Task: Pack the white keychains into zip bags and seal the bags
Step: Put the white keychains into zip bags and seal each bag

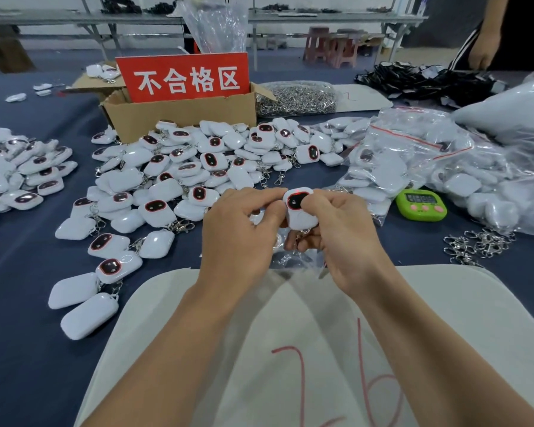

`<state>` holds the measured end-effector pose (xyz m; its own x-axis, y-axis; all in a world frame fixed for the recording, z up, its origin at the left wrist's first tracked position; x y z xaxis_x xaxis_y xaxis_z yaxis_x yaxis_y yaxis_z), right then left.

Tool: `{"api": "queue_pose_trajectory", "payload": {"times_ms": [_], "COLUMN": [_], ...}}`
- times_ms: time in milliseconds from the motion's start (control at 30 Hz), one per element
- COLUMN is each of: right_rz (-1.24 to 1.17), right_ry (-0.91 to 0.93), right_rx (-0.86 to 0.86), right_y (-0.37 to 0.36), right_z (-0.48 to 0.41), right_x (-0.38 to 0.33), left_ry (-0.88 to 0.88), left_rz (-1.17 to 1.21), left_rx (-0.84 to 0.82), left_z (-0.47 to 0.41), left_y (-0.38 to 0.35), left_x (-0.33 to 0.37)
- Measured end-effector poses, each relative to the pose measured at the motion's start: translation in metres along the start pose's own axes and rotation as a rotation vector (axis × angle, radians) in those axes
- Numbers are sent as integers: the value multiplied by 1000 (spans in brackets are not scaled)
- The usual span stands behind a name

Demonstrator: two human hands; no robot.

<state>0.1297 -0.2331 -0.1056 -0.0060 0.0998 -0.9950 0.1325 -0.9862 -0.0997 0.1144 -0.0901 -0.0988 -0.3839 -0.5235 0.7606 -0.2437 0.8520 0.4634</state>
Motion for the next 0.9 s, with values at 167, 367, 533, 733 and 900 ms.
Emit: {"api": "queue_pose_trajectory", "payload": {"times_ms": [167, 367, 533, 733, 900], "right_rz": [-31, 9, -12, 26, 64], "right_ry": [20, 69, 55, 24, 66], "right_rx": [-94, -92, -163, -231, -205], "right_y": [-4, -6, -5, -2, -1], "right_z": [4, 5, 3, 1, -1], "right_x": [-2, -1, 1, 4, 6], "left_ry": [10, -8, 61, 101, 108], "left_rz": [62, 98, 142, 186, 172], "left_rx": [2, -11, 15, 26, 27], "left_z": [-1, -2, -4, -4, -2], "left_y": [0, -2, -2, 1, 1], "left_x": [-3, -2, -5, -6, -5]}}
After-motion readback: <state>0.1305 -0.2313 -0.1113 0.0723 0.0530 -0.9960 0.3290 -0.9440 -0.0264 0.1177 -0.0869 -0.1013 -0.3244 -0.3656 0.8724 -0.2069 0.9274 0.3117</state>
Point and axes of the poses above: each hand's wrist, its own z-axis away from the middle knuckle, its own y-axis out of the back of the hand, x = y × z, the point moved 3 cm from there along -z, towards the middle knuckle, and after that the axes turned 7 degrees about -x, right-handed, at the moved point
